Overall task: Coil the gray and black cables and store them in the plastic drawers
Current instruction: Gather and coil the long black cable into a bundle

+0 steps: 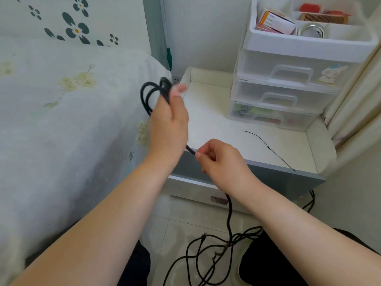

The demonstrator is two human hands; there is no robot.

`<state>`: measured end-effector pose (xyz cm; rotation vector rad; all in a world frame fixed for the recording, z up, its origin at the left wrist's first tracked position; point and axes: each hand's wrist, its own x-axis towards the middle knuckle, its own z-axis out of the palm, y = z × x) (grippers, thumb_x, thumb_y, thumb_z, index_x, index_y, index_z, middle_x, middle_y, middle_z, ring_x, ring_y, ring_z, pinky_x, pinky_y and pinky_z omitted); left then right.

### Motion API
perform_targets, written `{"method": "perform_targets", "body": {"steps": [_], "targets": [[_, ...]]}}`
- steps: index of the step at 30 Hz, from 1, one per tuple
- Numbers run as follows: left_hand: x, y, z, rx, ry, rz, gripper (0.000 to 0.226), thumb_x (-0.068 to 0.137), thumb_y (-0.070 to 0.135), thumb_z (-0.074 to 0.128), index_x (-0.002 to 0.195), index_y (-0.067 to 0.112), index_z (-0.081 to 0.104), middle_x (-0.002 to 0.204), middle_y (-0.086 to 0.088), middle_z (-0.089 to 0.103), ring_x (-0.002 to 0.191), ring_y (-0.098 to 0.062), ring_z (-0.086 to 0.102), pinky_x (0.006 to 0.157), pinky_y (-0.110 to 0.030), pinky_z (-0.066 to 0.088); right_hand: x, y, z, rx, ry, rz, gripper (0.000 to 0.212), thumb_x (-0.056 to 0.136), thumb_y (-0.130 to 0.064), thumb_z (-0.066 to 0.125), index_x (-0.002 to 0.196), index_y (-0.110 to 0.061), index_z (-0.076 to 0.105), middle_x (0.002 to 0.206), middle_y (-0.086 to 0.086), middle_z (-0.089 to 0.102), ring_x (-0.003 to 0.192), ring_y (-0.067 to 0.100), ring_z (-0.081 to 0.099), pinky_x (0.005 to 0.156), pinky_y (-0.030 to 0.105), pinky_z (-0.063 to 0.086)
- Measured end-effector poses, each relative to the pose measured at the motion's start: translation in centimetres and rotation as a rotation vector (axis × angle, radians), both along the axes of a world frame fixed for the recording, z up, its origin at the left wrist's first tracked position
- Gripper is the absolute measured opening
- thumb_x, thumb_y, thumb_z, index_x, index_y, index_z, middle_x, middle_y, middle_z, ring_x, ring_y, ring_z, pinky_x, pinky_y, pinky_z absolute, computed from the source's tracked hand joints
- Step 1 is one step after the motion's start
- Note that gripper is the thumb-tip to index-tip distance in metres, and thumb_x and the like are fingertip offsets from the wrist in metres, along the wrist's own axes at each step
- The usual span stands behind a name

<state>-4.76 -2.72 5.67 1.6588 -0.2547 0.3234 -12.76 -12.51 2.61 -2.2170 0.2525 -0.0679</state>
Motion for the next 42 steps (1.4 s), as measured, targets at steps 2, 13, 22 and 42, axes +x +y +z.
{"method": "perform_targets", "body": {"steps": [2,13,22,42], "targets": [[-0.4,0.0,-0.8,0.257,-0.157,-0.069,0.026,0.099,0.028,0.032,0.09,0.02,0.054,0.052,0.009,0.042,0.046,-0.007,0.042,0.048,-0.019,0.034,-0.1,-0.3,1.1,-0.046,-0.028,0.066,0.015,0.093,-0.022,0.052,0.079,-0.025,0.056,0.066,-0.008,0.064,0.053,-0.001,0.051,0.05,0.011,0.035],[-1.2,0.1,-1.9,1.027,-0.513,-0.169,0.044,0.094,0.036,0.033,0.074,0.004,0.055,0.038,-0.002,0.044,0.027,-0.025,0.042,0.041,-0.016,0.005,-0.2,-2.6,3.1,0.021,0.144,0.267,0.021,0.094,-0.014,0.051,0.077,-0.015,0.063,0.063,-0.008,0.068,0.045,0.004,0.038,0.048,0.016,0.033],[-1.2,0.3,-2.0,1.121,-0.419,-0.194,0.038,0.1,0.041,0.026,0.094,0.011,0.048,0.05,0.007,0.031,0.051,-0.026,0.043,0.048,-0.032,0.026,-0.4,-2.8,2.0,0.168,0.069,0.282,0.01,0.096,-0.016,0.049,0.087,-0.013,0.052,0.069,0.0,0.07,0.05,0.012,0.038,0.046,0.018,0.032],[-0.5,3.2,0.2,-0.726,0.71,-1.19,0.033,0.096,0.032,0.034,0.07,0.016,0.047,0.028,0.005,0.037,0.024,-0.012,0.016,0.033,-0.02,0.018,2.7,-2.7,2.0,0.982,0.246,0.158,0.068,0.074,-0.062,0.06,0.112,-0.006,0.061,0.099,0.004,0.066,0.093,0.021,0.062,0.088,0.037,0.05]]}}
